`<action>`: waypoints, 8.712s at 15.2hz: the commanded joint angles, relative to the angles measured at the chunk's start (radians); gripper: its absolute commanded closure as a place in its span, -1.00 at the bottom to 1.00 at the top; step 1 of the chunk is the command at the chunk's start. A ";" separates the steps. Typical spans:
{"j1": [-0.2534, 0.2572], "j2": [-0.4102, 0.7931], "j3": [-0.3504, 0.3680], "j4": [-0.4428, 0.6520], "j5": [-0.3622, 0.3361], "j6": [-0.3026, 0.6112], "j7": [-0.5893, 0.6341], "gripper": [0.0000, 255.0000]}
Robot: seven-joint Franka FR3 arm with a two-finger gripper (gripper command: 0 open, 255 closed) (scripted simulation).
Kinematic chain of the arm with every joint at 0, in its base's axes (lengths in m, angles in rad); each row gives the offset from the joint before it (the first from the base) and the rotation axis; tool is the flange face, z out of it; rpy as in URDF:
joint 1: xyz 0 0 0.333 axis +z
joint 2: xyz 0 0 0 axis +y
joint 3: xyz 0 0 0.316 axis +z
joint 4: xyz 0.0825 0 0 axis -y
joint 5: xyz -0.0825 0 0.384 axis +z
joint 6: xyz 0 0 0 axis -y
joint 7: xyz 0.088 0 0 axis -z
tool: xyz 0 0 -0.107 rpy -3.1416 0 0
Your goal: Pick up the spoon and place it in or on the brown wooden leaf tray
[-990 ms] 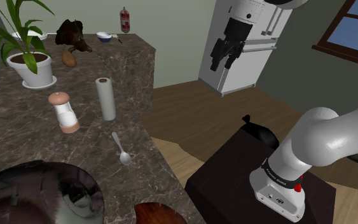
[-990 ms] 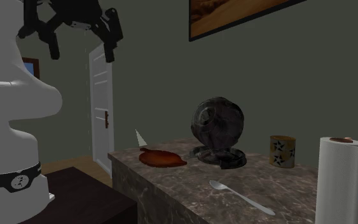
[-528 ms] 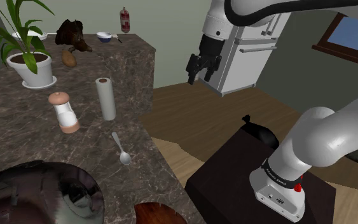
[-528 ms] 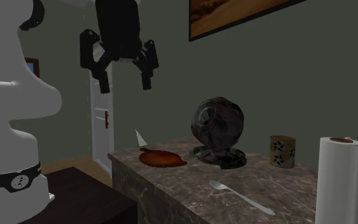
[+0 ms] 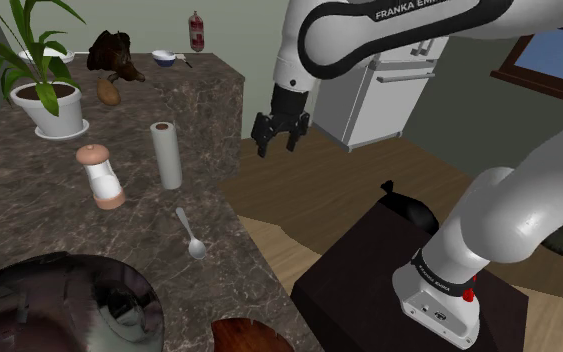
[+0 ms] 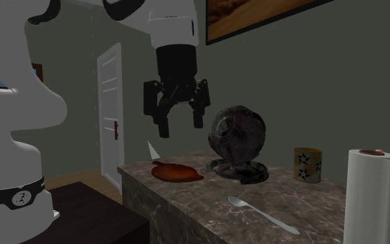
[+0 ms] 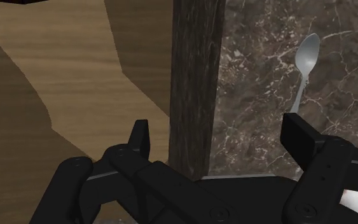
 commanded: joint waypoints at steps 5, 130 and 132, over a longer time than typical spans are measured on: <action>0.024 0.217 0.058 0.092 -0.022 0.109 0.101 -1.00; 0.447 0.239 0.445 -0.212 0.140 0.525 0.778 -1.00; 0.449 0.206 0.439 -0.210 0.163 0.491 0.761 -1.00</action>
